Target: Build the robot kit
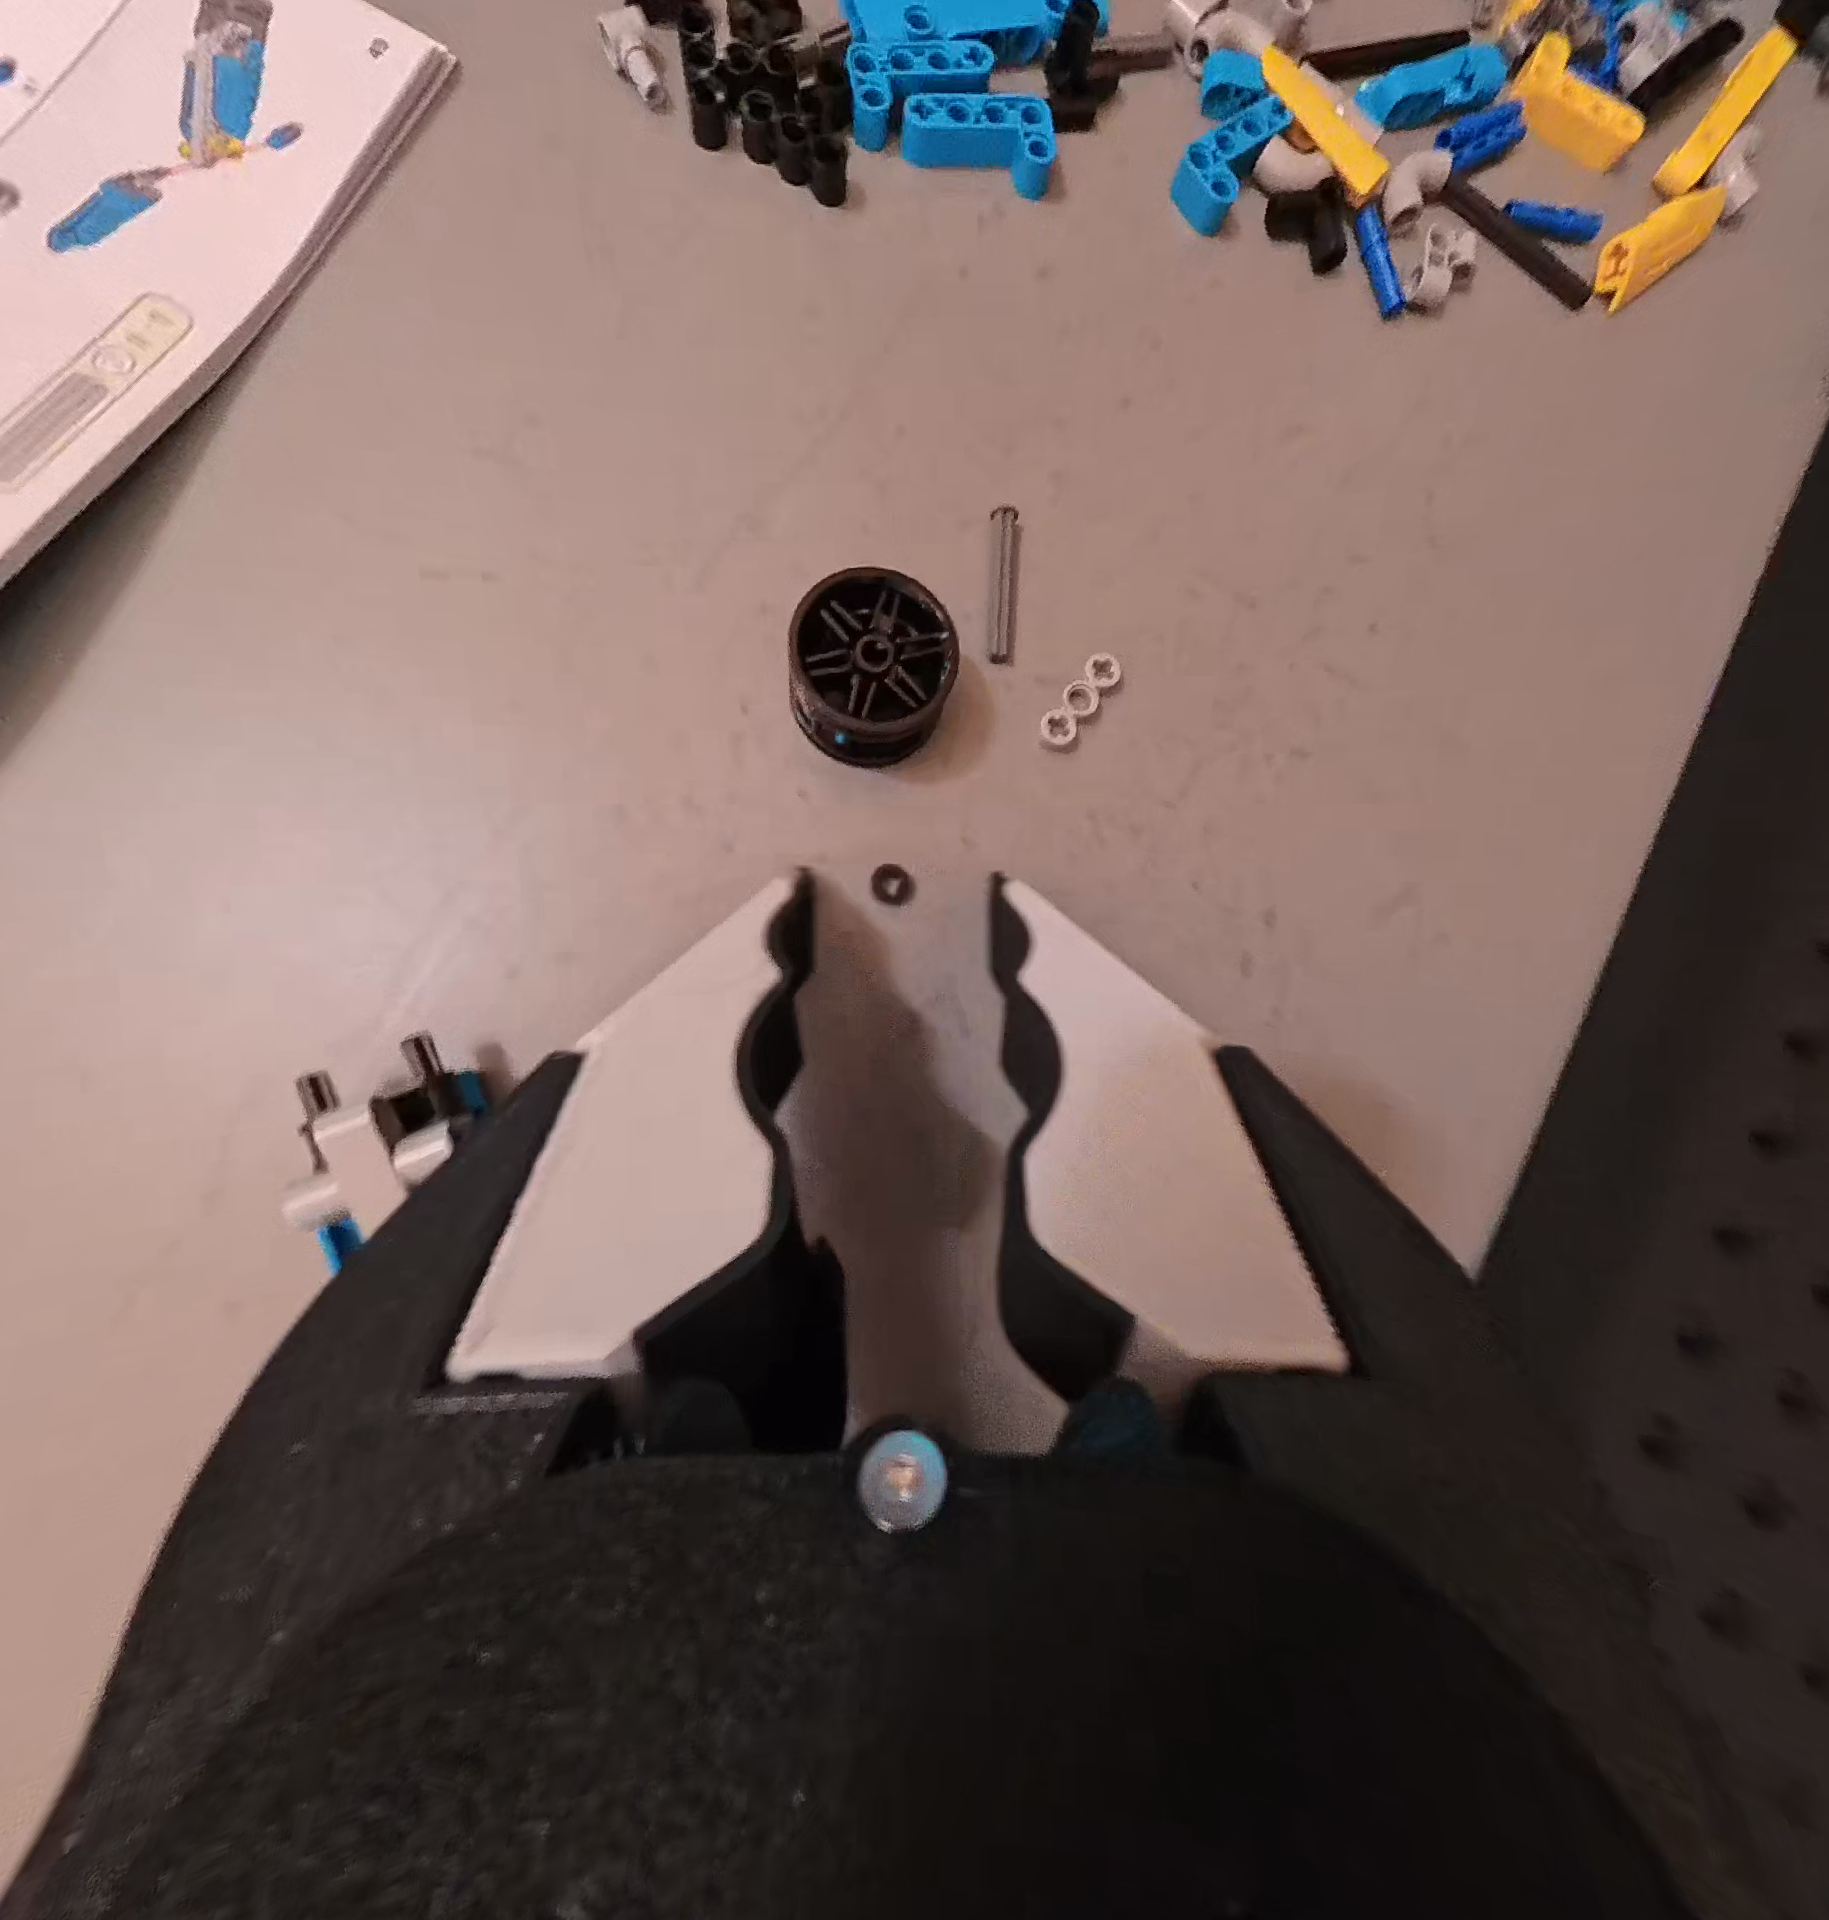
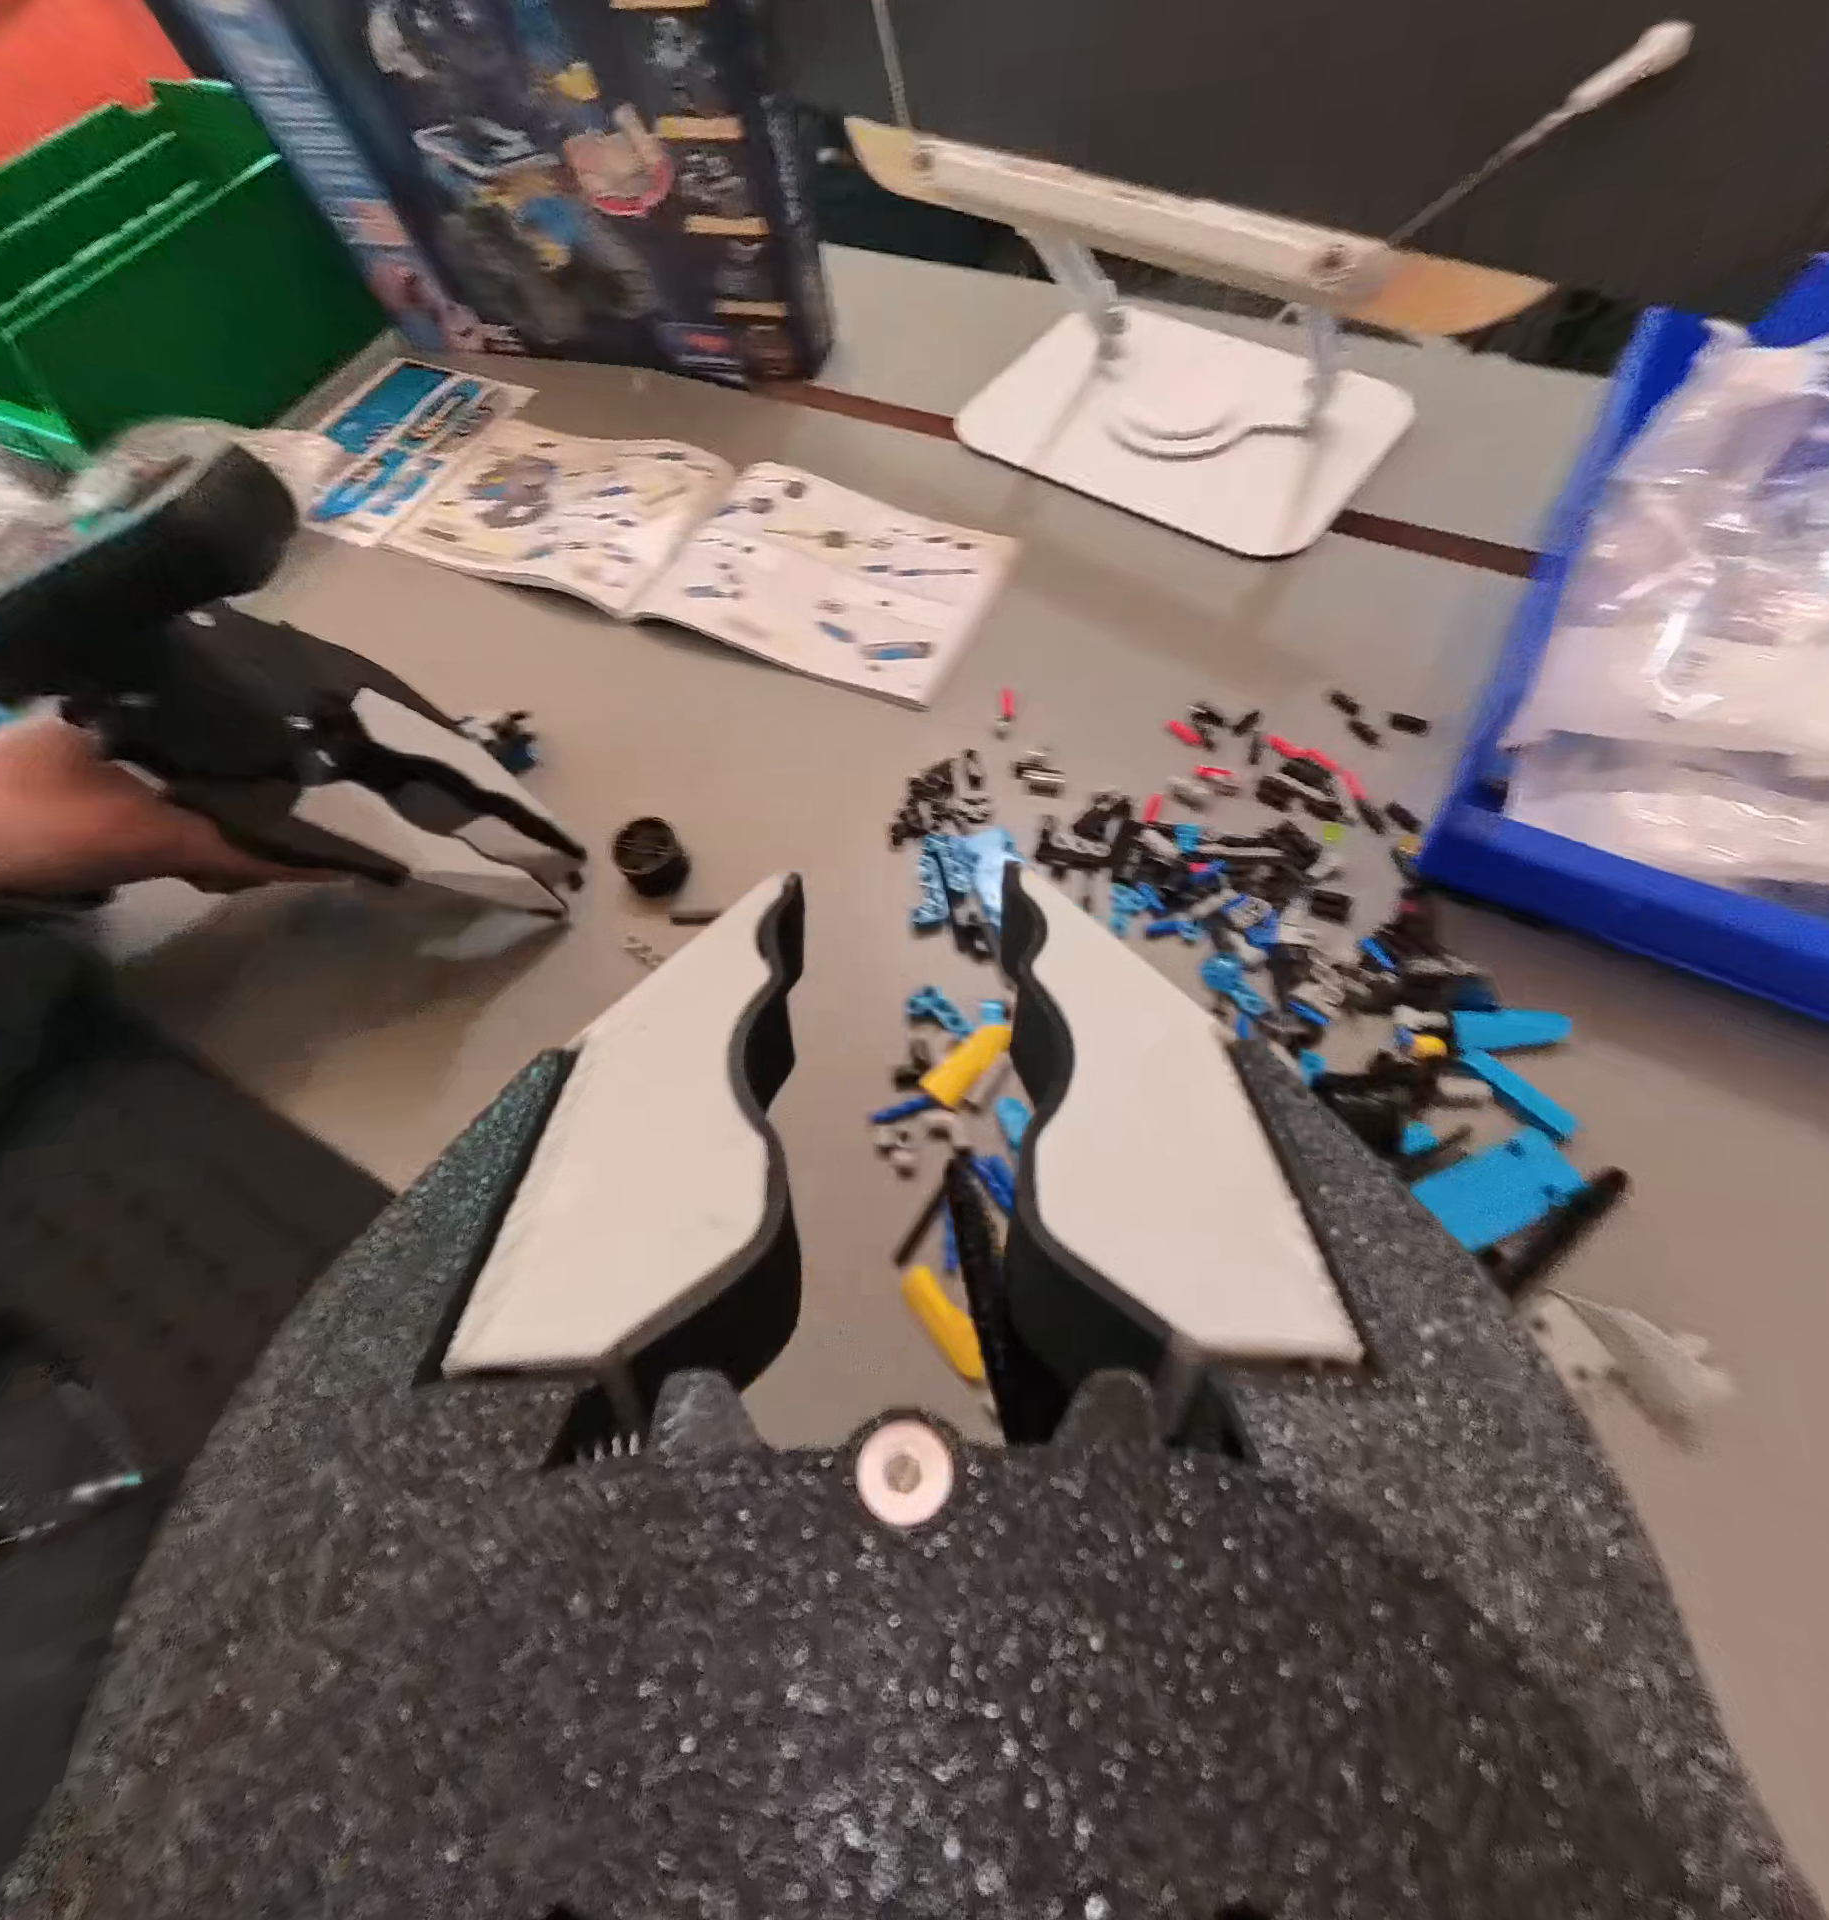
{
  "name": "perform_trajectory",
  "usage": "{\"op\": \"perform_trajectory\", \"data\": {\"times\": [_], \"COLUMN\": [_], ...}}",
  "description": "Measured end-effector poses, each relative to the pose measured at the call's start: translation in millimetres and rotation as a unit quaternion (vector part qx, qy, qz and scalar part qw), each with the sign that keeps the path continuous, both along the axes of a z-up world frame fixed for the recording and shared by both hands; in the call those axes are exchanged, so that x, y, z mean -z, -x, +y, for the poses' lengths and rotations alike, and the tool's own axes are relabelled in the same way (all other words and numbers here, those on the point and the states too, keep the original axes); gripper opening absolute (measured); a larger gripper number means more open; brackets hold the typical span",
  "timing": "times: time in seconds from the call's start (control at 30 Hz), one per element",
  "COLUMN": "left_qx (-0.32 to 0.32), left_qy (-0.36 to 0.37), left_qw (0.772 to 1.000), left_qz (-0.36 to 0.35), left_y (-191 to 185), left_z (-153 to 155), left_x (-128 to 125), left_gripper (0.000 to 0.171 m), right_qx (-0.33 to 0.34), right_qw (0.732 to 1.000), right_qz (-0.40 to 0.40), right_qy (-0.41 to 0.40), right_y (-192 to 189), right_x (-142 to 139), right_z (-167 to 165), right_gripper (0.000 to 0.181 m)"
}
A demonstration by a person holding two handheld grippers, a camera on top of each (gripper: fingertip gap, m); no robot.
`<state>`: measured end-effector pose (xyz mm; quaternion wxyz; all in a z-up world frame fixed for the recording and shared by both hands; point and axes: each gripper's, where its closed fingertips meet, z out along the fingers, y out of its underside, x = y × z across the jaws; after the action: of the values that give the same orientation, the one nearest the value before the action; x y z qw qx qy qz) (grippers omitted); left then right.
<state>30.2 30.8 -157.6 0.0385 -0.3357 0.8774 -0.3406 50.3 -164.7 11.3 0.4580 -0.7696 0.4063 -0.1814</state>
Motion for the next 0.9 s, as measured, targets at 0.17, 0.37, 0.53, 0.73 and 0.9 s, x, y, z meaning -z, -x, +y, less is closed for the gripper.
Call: {"op": "perform_trajectory", "data": {"times": [0.17,0.37,0.53,0.73,0.9], "left_qx": [-0.052,-0.147,-0.216,-0.199,-0.201], "left_qy": [0.116,0.204,0.22,0.264,0.237], "left_qw": [0.992,0.965,0.933,0.927,0.932], "left_qz": [-0.006,-0.073,-0.188,-0.178,-0.184], "left_y": [16.2,16.7,-0.7,-2.2,-7.7], "left_z": [20.0,80.9,111.9,107.8,110.5], "left_x": [-57.5,-87.2,-83.6,-88.7,-82.6], "left_gripper": [0.04,0.041,0.041,0.041,0.041], "right_qx": [-0.014,0.083,0.138,0.141,0.129], "right_qw": [1.0,0.996,0.989,0.989,0.99], "right_qz": [0.0,-0.016,-0.034,-0.002,0.06], "right_qy": [0.013,0.01,0.051,0.045,0.026], "right_y": [-24.2,-92.8,-111.2,-114.5,-113.5], "right_x": [2.1,65.0,109.6,125.5,144.4], "right_z": [42.1,30.1,12.4,5.1,11.0], "right_gripper": [0.033,0.029,0.021,0.023,0.022]}}
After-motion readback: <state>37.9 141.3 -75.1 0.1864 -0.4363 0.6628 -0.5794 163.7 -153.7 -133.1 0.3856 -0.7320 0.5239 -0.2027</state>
